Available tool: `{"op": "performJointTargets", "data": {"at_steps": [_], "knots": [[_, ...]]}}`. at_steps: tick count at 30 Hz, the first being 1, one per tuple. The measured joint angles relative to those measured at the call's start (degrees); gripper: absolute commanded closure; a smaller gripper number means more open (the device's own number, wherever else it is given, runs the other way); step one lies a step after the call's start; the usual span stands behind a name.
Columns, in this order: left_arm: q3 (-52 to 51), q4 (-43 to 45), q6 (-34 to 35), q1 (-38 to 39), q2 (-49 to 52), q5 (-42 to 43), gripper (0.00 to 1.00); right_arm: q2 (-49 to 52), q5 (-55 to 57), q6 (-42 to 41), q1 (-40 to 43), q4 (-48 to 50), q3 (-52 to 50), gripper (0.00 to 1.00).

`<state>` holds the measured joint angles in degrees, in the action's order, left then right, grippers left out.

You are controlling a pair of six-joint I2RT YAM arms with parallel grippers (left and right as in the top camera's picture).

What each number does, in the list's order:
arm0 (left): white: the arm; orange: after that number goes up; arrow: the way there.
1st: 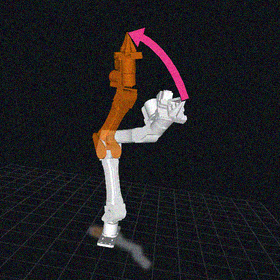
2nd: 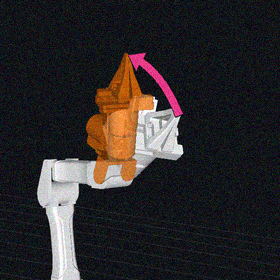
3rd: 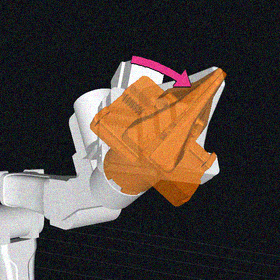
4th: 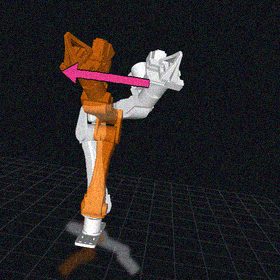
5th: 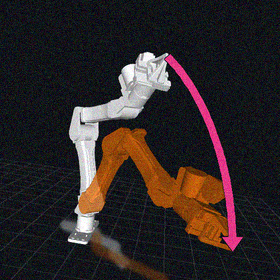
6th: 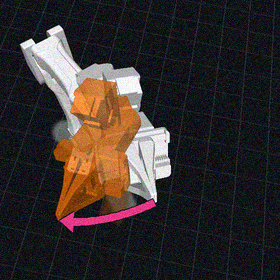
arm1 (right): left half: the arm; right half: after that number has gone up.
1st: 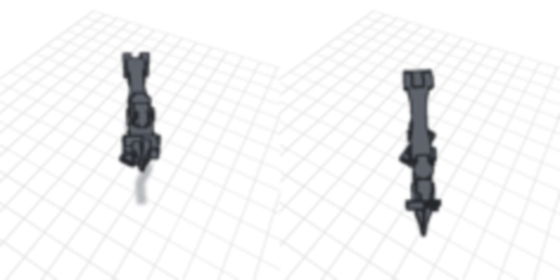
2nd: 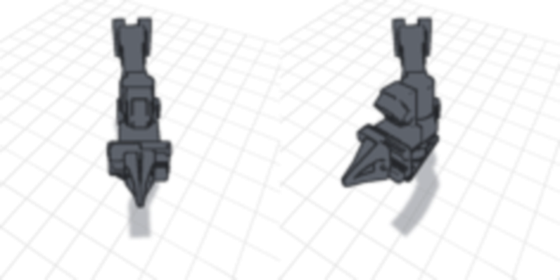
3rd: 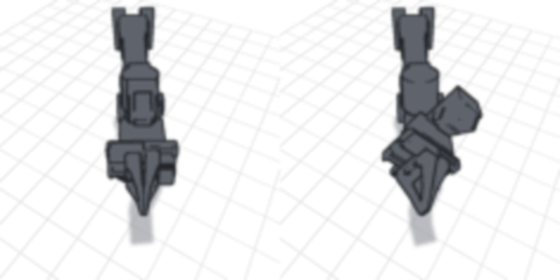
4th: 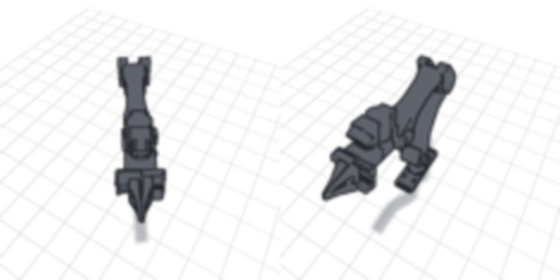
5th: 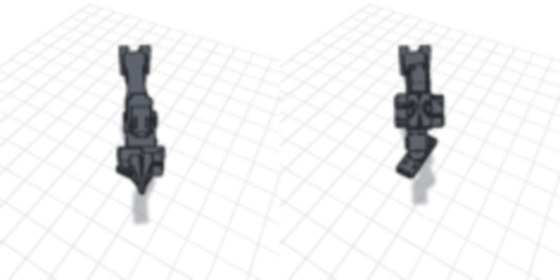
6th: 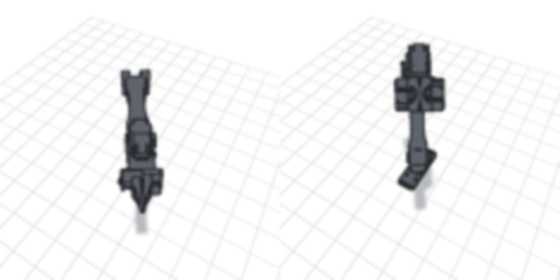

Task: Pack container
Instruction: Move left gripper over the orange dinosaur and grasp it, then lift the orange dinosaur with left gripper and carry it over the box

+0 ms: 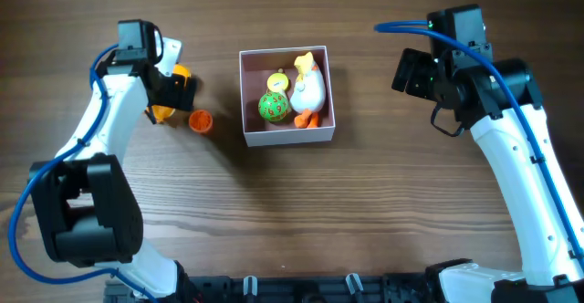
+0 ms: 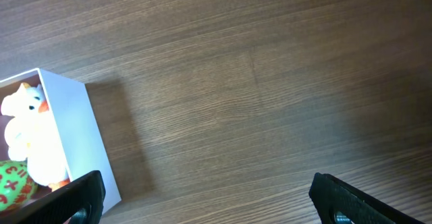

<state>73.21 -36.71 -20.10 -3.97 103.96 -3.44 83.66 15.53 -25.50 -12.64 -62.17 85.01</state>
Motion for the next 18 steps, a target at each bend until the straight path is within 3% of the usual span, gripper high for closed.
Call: {"op": "performJointTargets", "data": {"at_steps": [6,10,11,12,13,15,18], "knots": [[0.0,0.9,-0.2,-0.9,1.8,-0.2,0.15,0.0,0.0,0.0,0.0,0.0,0.0,0.00],[0.0,1.2,-0.4,-0.9,3.1,-0.2,0.14,0.0,0.0,0.0,0.0,0.0,0.0,0.00],[0.0,1.5,-0.4,-0.9,3.4,-0.2,0.20,0.0,0.0,0.0,0.0,0.0,0.0,0.00],[0.0,1.7,-0.4,-0.9,3.6,-0.2,0.42,0.0,0.0,0.0,0.0,0.0,0.0,0.00],[0.0,1.7,-0.6,-0.9,3.8,-0.2,0.54,0.0,0.0,0.0,0.0,0.0,0.0,0.00],[0.0,1.7,-0.5,-0.9,3.9,-0.2,0.68,0.0,0.0,0.0,0.0,0.0,0.0,0.00],[0.0,2.1,-0.6,-0.9,3.9,-0.2,0.80,0.0,0.0,0.0,0.0,0.0,0.0,0.00]]}}
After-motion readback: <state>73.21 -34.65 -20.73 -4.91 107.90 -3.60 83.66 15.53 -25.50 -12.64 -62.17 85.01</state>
